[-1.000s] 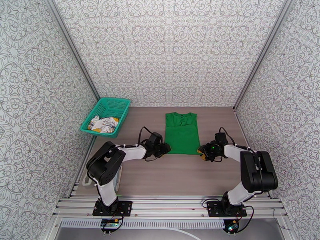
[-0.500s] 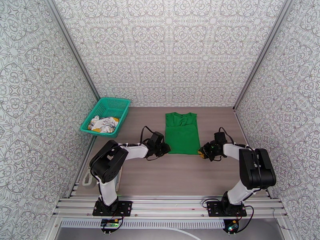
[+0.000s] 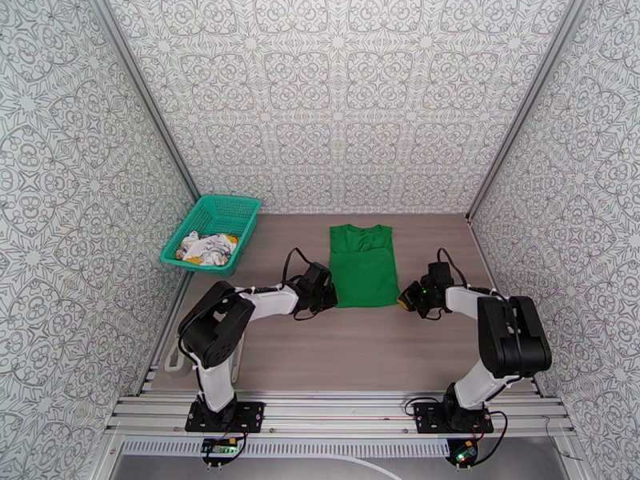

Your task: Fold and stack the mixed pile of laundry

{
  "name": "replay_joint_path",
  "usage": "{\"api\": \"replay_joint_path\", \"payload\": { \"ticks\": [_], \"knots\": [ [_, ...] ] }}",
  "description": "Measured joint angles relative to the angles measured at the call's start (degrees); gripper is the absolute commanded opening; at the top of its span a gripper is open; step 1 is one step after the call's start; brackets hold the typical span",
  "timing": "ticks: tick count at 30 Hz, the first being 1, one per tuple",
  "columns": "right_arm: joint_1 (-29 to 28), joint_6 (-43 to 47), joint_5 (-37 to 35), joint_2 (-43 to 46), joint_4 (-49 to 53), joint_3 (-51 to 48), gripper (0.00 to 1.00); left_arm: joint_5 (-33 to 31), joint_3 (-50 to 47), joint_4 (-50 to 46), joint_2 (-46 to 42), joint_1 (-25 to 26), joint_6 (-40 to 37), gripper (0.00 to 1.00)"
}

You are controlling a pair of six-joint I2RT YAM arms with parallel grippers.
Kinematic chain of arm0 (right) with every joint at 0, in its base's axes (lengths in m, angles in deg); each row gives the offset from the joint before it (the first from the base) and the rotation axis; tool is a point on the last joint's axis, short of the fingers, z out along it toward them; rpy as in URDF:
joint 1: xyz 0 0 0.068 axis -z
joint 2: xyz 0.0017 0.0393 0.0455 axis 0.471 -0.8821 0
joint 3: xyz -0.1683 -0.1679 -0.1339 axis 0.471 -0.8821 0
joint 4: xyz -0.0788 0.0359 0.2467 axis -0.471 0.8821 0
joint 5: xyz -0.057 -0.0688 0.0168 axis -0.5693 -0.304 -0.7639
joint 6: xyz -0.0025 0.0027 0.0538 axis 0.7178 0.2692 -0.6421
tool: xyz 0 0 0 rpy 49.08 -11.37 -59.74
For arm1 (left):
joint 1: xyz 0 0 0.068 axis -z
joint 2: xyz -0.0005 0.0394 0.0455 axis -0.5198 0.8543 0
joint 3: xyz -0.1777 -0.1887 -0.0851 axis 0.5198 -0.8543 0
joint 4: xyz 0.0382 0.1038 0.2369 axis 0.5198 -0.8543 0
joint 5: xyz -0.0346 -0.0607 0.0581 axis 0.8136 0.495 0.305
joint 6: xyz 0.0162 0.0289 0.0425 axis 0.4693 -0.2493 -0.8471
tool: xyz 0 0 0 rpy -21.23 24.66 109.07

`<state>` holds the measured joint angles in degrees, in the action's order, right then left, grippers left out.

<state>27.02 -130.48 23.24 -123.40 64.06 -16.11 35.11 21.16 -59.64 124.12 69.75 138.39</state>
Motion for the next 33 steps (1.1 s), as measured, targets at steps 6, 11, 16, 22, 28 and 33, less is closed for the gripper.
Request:
{"api": "replay_joint_path", "payload": {
  "ticks": [6, 11, 16, 22, 28, 33],
  "knots": [
    [-0.17, 2.93, 0.00, 9.49, 3.67, -5.64, 0.00, -1.99, -2.75, -4.07, -7.39, 3.26, -2.19, 0.00],
    [-0.83, 4.94, -0.26, 19.34, 9.86, -7.72, 0.00, -3.67, -4.74, -7.28, -12.50, 6.49, -2.19, 0.00],
    [-1.05, 5.99, -0.94, 26.25, 16.24, -5.99, 0.00, -4.42, -4.74, -9.42, -15.56, 7.80, -2.36, 0.00],
    [-1.25, 6.91, -1.40, 22.73, 20.39, 5.46, 0.00, -2.16, 0.24, -11.23, -15.85, 3.76, -4.90, 0.00],
    [-1.25, 8.15, -1.81, 12.61, 20.85, 20.96, 0.00, 2.80, 10.97, -11.02, -11.72, -4.26, -8.46, 0.00],
    [-1.49, 8.55, -1.92, 3.19, 20.26, 31.21, 0.00, 7.39, 19.30, -11.04, -5.27, -9.16, -10.82, 0.00]
  ]
}}
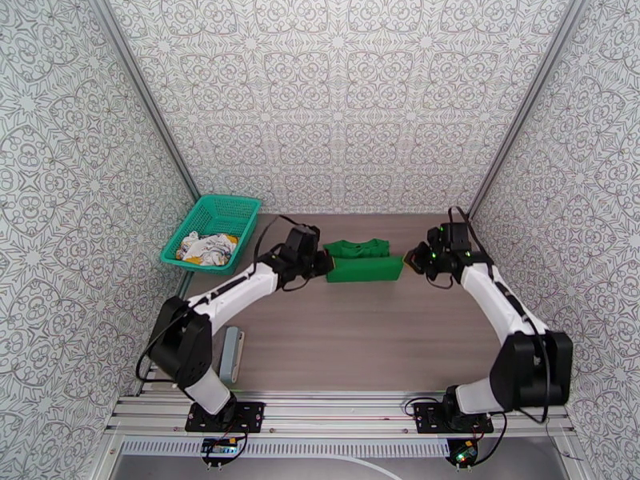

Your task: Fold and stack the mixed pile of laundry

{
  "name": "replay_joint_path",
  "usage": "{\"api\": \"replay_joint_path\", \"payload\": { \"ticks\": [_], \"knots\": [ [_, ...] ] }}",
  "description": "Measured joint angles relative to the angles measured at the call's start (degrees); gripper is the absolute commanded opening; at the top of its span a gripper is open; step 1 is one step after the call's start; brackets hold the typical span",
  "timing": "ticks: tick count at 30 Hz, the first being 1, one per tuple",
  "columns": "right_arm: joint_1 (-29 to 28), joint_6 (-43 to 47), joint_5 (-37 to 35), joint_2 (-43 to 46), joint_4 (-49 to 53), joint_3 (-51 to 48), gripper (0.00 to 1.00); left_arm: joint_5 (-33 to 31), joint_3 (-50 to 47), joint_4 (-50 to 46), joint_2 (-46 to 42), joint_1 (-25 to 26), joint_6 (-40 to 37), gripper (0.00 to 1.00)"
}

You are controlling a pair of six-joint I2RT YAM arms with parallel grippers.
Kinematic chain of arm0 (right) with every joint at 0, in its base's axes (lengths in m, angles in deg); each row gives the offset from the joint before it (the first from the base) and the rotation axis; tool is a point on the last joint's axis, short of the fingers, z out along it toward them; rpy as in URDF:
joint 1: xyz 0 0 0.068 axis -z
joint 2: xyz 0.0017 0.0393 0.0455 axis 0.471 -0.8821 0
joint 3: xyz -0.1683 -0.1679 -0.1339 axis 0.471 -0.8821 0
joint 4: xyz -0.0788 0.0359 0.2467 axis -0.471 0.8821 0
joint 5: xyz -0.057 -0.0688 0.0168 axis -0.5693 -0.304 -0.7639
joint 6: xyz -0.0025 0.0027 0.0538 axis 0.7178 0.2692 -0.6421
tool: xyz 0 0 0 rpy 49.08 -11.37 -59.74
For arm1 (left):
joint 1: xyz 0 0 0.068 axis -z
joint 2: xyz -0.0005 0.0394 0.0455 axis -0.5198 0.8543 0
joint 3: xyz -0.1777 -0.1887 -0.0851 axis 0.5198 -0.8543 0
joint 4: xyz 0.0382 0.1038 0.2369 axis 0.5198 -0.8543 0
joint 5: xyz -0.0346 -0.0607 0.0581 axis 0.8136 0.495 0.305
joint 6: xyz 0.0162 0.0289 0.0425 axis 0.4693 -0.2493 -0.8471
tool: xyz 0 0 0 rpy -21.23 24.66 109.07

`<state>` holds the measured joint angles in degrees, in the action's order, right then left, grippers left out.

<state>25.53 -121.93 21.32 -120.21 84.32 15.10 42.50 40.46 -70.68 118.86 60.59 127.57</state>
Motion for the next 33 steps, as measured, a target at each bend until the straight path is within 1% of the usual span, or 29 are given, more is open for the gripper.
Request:
{"api": "replay_joint_path", "payload": {
  "ticks": [6, 13, 20, 23, 25, 26, 27, 28, 29, 33],
  "knots": [
    [-0.07, -0.04, 0.35, -12.76, -1.57, 10.38, 0.00, 4.07, 8.79, 1.09, 10.03, -3.65, -1.62, 0.00],
    [-0.07, -0.87, 1.27, -27.50, -2.29, 22.75, 0.00, 8.09, 17.51, 3.45, 21.88, -6.97, -1.57, 0.00],
    [-0.07, -1.95, 2.67, -37.40, -2.36, 32.81, 0.00, 10.88, 22.40, 7.87, 29.07, -9.01, -0.48, 0.00],
    [-0.07, -2.25, 3.48, -41.11, -2.36, 37.24, 0.00, 12.13, 24.28, 9.62, 31.78, -10.08, 0.37, 0.03],
    [-0.07, -2.62, 4.04, -43.21, -2.64, 39.47, 0.00, 12.63, 25.53, 10.88, 33.53, -10.80, 1.16, 0.09],
    [-0.07, -2.84, 4.48, -44.22, -3.06, 40.41, 0.02, 12.87, 25.90, 11.74, 34.27, -11.06, 1.42, 0.13],
    [-0.07, -3.08, 5.09, -45.35, -3.80, 41.38, 0.08, 13.38, 26.32, 12.63, 35.15, -11.41, 1.84, 0.23],
    [-0.07, -3.23, 5.53, -46.42, -4.52, 42.03, 0.17, 13.64, 26.40, 13.75, 35.89, -11.72, 2.47, 0.34],
    [-0.07, -3.58, 6.05, -47.45, -5.49, 42.53, 0.23, 13.88, 26.43, 14.88, 36.50, -12.02, 3.04, 0.40],
    [0.00, -3.89, 7.80, -51.04, -10.03, 43.04, 0.31, 14.91, 26.47, 20.35, 39.34, -13.35, 5.51, 0.53]
  ]
}}
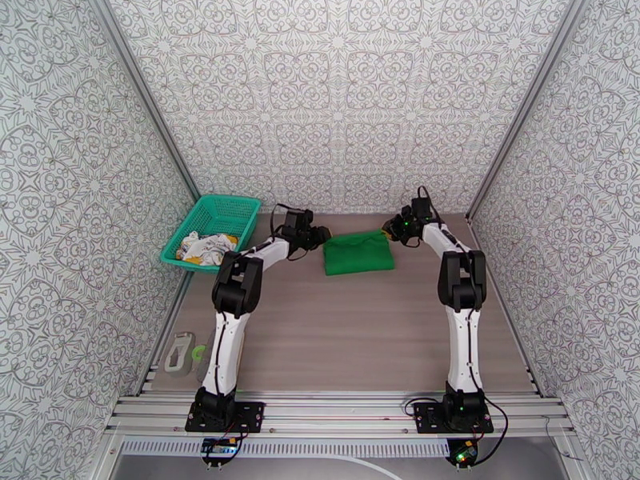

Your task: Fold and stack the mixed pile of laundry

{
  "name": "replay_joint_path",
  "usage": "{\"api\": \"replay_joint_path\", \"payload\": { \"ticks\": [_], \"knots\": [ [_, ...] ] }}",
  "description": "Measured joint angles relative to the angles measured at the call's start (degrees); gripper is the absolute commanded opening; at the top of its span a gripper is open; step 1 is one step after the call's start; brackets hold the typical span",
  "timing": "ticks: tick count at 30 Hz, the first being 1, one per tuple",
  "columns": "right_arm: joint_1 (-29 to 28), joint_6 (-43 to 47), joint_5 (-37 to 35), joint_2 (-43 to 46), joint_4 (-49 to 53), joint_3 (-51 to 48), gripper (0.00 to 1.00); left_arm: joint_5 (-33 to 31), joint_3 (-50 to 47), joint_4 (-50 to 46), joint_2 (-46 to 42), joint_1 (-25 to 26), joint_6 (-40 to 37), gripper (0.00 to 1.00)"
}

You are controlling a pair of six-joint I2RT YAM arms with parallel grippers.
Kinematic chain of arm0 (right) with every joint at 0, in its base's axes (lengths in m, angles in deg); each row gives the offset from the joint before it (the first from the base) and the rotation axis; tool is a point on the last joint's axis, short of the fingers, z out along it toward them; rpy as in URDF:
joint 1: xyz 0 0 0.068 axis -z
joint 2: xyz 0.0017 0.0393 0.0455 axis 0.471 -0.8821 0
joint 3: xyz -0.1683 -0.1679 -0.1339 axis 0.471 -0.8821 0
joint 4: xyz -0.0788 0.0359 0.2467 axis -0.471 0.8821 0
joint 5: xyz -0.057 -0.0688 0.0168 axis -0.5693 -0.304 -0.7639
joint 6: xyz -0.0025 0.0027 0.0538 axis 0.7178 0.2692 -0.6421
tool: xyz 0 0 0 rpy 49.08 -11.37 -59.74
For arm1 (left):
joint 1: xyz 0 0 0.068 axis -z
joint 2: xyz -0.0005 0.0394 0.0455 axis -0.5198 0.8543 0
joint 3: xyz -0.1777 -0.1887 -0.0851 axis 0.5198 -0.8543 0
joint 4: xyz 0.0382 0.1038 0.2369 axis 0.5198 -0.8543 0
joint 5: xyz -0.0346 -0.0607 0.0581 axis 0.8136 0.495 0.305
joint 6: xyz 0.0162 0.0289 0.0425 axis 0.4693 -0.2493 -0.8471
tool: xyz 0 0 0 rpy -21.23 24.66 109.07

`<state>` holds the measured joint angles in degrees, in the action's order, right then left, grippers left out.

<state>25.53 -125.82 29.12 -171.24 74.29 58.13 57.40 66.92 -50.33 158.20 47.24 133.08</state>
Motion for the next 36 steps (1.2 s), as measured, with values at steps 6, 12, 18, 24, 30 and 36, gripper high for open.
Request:
{"api": "replay_joint_path", "payload": {
  "ticks": [6, 12, 18, 24, 30, 36],
  "knots": [
    [1.05, -0.79, 3.32, -3.48, -4.74, 1.16, 0.42, 0.24, 0.00, 6.03, 1.44, -2.19, 3.02, 0.61],
    [2.51, 2.91, 3.23, 0.17, -4.57, -0.70, 0.45, -0.44, -3.85, 5.70, -2.58, -3.72, 1.55, 0.55],
    [0.94, 9.01, -0.61, 13.53, -2.45, -10.62, 0.40, -1.84, -9.38, 0.70, -13.44, -0.15, -2.69, 0.53],
    [-4.00, 9.53, -0.76, 14.80, -4.26, -14.45, 0.38, -1.27, -9.03, 1.29, -12.68, 7.28, -2.99, 0.51],
    [-4.44, 9.35, -2.12, 10.23, -2.97, -16.76, 0.39, -1.11, -9.99, 0.55, -5.27, 8.76, -2.80, 0.49],
    [-2.34, 10.01, -4.22, 8.90, -0.42, -17.92, 0.40, 0.66, -14.32, 4.48, -6.58, 6.45, -2.60, 0.51]
  ]
}}
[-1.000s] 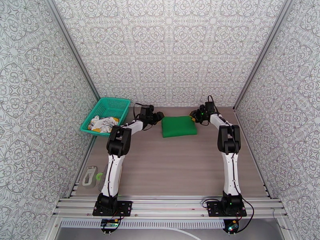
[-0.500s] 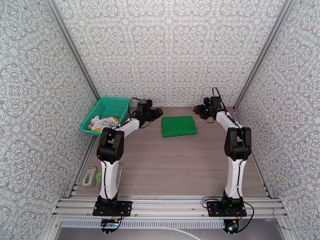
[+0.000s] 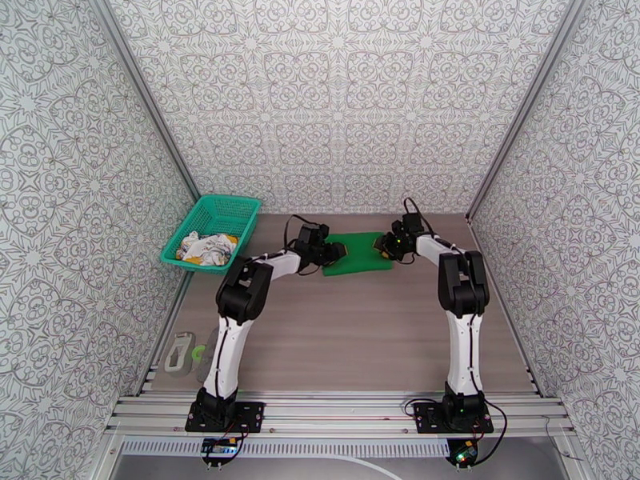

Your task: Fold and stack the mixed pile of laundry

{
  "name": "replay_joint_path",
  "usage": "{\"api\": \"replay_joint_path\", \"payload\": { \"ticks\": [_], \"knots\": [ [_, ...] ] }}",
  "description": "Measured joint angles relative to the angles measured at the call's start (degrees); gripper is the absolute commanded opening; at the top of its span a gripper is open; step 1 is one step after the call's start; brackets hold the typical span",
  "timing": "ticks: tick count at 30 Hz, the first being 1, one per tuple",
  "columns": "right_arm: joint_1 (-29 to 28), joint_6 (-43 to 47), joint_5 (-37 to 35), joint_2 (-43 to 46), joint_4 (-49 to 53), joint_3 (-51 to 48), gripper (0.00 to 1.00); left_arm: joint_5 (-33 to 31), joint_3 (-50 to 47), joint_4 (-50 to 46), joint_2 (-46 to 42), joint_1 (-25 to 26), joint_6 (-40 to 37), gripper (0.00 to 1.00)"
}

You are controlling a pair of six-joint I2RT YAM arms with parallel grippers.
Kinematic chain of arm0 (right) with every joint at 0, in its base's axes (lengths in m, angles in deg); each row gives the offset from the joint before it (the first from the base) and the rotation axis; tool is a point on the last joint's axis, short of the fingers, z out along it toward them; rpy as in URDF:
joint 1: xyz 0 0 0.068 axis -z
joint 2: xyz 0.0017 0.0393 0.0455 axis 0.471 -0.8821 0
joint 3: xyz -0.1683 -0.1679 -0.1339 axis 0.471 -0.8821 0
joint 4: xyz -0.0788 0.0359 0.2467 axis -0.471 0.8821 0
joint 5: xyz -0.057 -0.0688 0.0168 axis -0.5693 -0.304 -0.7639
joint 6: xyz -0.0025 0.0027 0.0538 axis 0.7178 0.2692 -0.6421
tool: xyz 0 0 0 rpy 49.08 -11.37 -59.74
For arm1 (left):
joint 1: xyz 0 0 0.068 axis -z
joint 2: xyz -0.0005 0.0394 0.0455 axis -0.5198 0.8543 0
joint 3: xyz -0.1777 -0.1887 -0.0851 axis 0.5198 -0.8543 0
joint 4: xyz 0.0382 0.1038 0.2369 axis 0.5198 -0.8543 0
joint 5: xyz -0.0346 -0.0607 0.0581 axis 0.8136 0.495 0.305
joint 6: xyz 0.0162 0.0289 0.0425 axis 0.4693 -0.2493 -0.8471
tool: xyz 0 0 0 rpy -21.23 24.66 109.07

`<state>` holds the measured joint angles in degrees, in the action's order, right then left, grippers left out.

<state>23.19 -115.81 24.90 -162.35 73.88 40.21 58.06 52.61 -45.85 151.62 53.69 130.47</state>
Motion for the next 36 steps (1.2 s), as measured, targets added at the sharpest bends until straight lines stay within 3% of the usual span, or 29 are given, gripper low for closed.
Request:
{"api": "replay_joint_path", "payload": {
  "ticks": [7, 12, 19, 25, 29, 36],
  "knots": [
    [1.18, 2.51, -2.27, 0.74, 3.56, -0.04, 0.43, -0.66, -3.30, -4.37, -4.68, -1.70, -1.84, 0.57],
    [1.18, 4.52, -3.67, 6.93, 5.49, -3.80, 0.45, -2.54, -4.79, -9.49, -11.76, -1.53, -3.93, 0.58],
    [0.83, 9.46, -5.40, 18.97, 5.97, -9.77, 0.62, -5.33, -12.63, -10.69, -21.84, -1.55, -4.92, 0.59],
    [-1.99, 12.55, -7.37, 21.20, 6.88, -11.98, 0.65, -9.46, -18.14, -14.67, -22.38, -0.24, -6.38, 0.62],
    [-1.77, 10.97, -5.79, 21.20, 6.34, -14.25, 0.65, -16.48, -13.18, -21.59, -21.64, 4.94, -13.00, 0.62],
    [3.30, 4.46, -0.76, 21.20, 1.27, -21.33, 0.64, -29.00, 5.86, -30.21, -13.99, 15.52, -32.28, 0.64]
  ]
}}
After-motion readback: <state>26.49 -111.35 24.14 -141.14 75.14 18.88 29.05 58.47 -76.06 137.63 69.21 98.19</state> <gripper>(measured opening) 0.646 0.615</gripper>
